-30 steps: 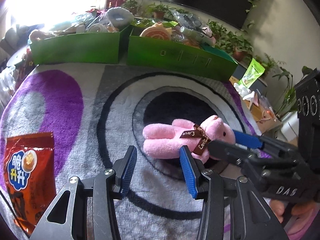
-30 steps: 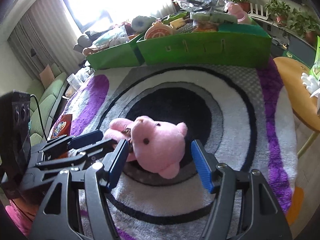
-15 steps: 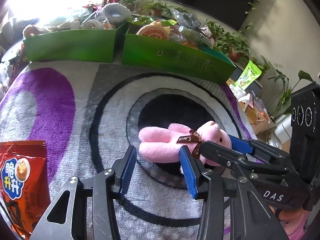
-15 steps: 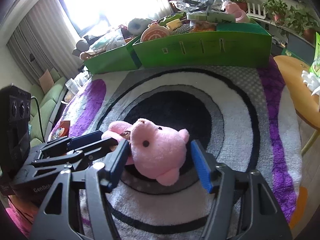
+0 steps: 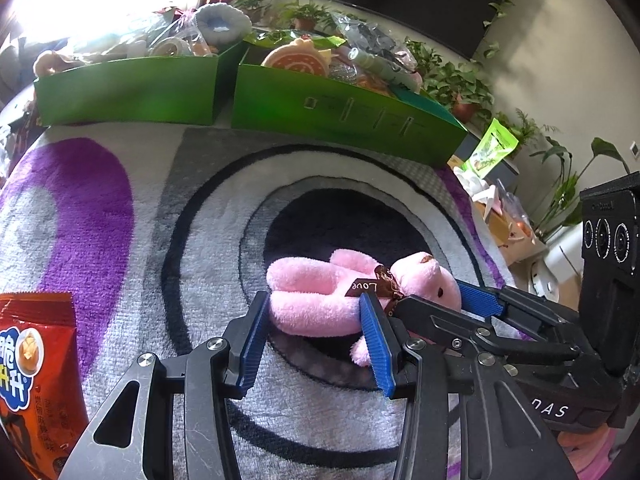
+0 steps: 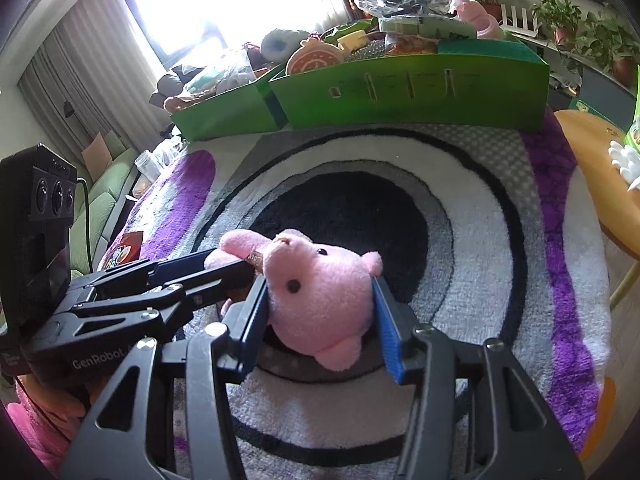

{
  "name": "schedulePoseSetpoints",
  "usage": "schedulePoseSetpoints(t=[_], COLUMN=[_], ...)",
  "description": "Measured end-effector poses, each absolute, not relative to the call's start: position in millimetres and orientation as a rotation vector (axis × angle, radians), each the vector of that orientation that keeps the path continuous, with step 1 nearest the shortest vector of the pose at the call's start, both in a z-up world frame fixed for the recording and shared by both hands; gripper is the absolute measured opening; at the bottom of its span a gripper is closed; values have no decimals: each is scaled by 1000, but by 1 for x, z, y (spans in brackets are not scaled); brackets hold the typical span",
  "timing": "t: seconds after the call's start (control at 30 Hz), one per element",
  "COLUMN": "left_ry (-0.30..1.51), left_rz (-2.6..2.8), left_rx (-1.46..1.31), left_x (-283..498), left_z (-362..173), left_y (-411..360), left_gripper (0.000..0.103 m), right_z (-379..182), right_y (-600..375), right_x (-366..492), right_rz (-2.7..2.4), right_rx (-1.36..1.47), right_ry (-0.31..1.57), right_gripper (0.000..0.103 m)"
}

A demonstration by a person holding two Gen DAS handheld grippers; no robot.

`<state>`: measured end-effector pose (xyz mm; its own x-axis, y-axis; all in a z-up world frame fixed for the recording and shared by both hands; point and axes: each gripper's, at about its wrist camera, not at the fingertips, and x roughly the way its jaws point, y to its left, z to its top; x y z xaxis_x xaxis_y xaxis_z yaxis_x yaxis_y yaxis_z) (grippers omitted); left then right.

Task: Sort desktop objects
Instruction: 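Lift the pink teddy bear with both tools and carry it to the green box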

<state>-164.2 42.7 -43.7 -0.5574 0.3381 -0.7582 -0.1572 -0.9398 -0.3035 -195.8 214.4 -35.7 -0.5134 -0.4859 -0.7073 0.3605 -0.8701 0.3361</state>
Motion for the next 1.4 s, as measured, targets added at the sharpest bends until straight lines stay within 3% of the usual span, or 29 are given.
schedulePoseSetpoints(t=[0.57,1.4], left_ry=[-289,-263], left_rz=[2541,2647], left_rx=[-1252,-1065], left_x=[-155,-135], left_z=[-31,35], left_y=[43,24], left_gripper=[41,41], right_z=[-25,43], right_y=[215,200], right_x=[-184,-167], right_rz=[-2392,-2433], right_rx=[1155,960], right_ry=[-212,-144], right_gripper=[47,47])
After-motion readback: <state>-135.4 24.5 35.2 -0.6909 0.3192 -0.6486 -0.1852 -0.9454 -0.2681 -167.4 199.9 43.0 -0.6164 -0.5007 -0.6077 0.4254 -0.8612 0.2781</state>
